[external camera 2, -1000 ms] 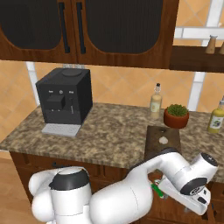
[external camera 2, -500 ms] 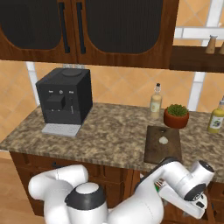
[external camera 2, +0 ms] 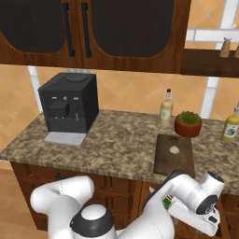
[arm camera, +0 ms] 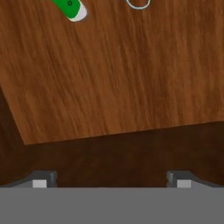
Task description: Place the appropriate cutting tool for cutting the garlic skin on the cutting board.
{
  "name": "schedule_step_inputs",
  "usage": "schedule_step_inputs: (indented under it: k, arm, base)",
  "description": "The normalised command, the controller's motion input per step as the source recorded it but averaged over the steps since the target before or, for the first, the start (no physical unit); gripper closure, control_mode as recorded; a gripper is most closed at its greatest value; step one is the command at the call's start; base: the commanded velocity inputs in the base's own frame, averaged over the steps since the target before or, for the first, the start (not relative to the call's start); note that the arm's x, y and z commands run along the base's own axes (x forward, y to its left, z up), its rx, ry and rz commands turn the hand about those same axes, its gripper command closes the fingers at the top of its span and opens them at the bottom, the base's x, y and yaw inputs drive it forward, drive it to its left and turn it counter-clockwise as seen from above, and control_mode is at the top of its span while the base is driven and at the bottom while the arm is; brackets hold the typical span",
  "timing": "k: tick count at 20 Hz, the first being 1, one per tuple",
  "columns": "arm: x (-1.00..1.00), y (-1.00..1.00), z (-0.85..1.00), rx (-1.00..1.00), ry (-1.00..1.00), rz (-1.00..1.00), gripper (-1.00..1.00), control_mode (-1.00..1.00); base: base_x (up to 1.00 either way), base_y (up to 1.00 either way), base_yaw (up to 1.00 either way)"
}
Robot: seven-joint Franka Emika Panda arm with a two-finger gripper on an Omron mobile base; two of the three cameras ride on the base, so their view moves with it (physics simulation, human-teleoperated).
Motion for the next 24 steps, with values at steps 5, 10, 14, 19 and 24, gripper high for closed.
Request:
schedule_step_inputs:
  k: [5,10,14,19,24]
  arm:
    - [-0.99,-0.01,-0.5,0.0,0.08,0.06,-1.0,-1.0]
    - [-0.99,-0.01,-0.46,0.01,0.08,0.05,-1.0,-1.0]
    - [-0.12,0.08,0.15,0.1,-0.01,0.0,-1.0,-1.0]
    - [0.64,0.3,0.36,0.15,0.0,0.02,-1.0,-1.0]
    - [0.63,0.11,0.05,0.07,0.0,0.01,-1.0,-1.0]
  base:
    - [0.0,0.0,0.0]
    - [0.0,0.0,0.0]
    - [0.0,0.0,0.0]
    - [0.0,0.0,0.0]
    - [0.0,0.0,0.0]
